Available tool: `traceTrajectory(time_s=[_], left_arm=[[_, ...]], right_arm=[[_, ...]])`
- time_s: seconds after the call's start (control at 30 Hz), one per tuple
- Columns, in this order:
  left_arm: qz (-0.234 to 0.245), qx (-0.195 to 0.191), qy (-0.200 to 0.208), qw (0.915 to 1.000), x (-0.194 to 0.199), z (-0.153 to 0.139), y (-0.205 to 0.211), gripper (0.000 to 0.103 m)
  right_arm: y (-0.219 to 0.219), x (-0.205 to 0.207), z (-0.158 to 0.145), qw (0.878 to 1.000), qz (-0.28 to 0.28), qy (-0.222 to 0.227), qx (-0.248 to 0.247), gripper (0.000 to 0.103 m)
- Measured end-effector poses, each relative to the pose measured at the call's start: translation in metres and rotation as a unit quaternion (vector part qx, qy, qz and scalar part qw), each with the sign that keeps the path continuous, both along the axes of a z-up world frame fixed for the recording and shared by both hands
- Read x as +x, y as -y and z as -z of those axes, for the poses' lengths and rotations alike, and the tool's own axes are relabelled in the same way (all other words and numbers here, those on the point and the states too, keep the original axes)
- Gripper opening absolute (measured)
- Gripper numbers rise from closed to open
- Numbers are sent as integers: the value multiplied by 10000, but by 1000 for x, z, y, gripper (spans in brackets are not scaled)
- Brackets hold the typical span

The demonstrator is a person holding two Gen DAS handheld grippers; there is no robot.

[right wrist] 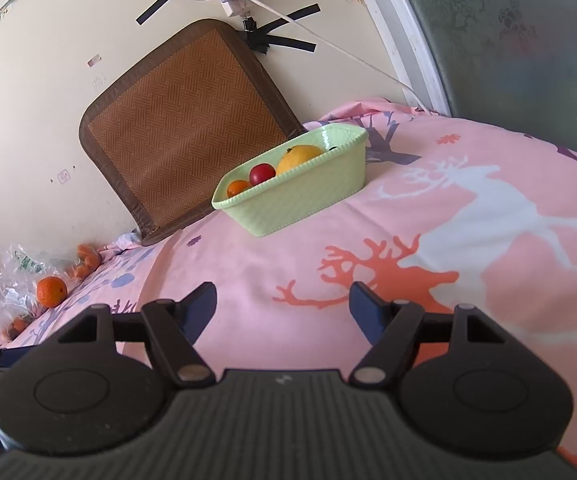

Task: Organize fruits

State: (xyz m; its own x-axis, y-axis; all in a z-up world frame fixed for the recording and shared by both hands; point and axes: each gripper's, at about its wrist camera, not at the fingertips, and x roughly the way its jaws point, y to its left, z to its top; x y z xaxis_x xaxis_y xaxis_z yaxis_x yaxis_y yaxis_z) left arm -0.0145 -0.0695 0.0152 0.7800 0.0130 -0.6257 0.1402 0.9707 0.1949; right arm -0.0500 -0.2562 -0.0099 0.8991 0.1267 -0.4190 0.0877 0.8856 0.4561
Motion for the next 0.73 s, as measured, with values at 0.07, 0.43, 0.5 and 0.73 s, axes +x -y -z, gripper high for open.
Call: traceTrajectory(time_s=[0.07,0.43,0.5,0.73], left_arm=[[2,-4,-8,10000,0,0,0,103],[3,-60,-74,10000,3,2,-2,103],[3,-65,-90,9999,3,2,-1,103],[85,-189,-99,9997,3,0,-2,103]], right_arm=[[0,0,0,10000,0,0,-1,75],[0,0,1,10000,5,-10,5,75],[0,1,1,10000,4,-8,3,75],[-2,-1,-1,9999,18,96,-135,75]])
